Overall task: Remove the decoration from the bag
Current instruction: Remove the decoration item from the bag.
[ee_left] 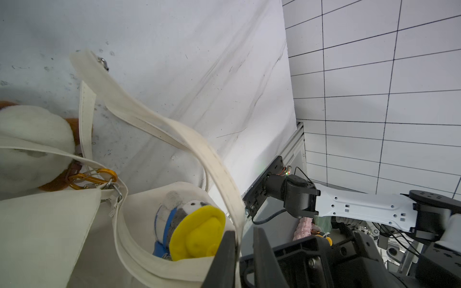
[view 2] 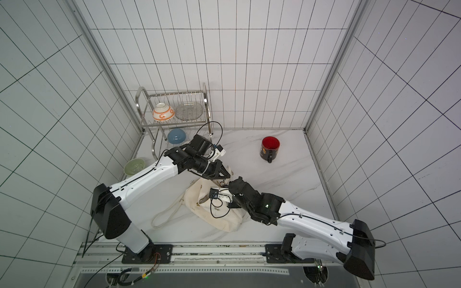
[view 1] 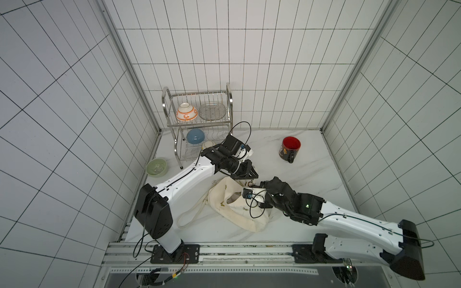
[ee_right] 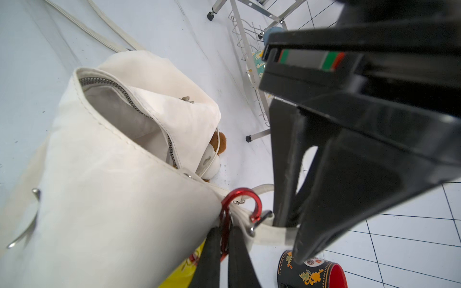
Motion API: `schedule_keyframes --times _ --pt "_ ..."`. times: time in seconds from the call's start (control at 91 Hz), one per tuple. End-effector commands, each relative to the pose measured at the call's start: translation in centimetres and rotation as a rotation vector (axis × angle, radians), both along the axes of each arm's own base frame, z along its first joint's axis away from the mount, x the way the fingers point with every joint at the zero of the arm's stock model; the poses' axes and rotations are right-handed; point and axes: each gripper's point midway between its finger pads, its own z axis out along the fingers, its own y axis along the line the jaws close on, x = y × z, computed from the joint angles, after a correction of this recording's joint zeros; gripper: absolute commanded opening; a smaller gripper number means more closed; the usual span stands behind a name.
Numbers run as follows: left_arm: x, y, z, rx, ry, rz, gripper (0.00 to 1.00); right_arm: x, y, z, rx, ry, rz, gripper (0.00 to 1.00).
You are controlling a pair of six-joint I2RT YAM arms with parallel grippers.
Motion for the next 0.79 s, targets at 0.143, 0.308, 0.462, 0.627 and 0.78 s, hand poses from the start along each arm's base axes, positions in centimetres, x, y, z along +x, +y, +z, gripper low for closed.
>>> schedule_keyframes --times 0.143,0.308,0.462,0.627,0.78 --pt "-1.3 0.4 -2.4 0.095 0.006 -0.042 0.13 2.0 1.4 3.7 0.075 -0.115 -0.061 0.00" --pt "-1.2 0.4 -2.4 0.095 0.005 -0.043 0.00 2.2 1.9 3.3 0.126 -0.086 -0.089 0.00" --pt "-0.9 0.5 -2.0 0.060 0.017 -0.034 0.00 1.6 1.6 4.5 0.351 0.047 -0.087 0.00" --pt "0.9 1.0 1.0 -0.066 0.019 0.026 0.13 1.2 1.2 5.3 0.439 0.098 -0.105 0.00" --pt "2.5 2.8 4.0 -0.127 -0.042 0.085 0.29 1.4 1.1 5.2 0.459 0.105 -0.125 0.00"
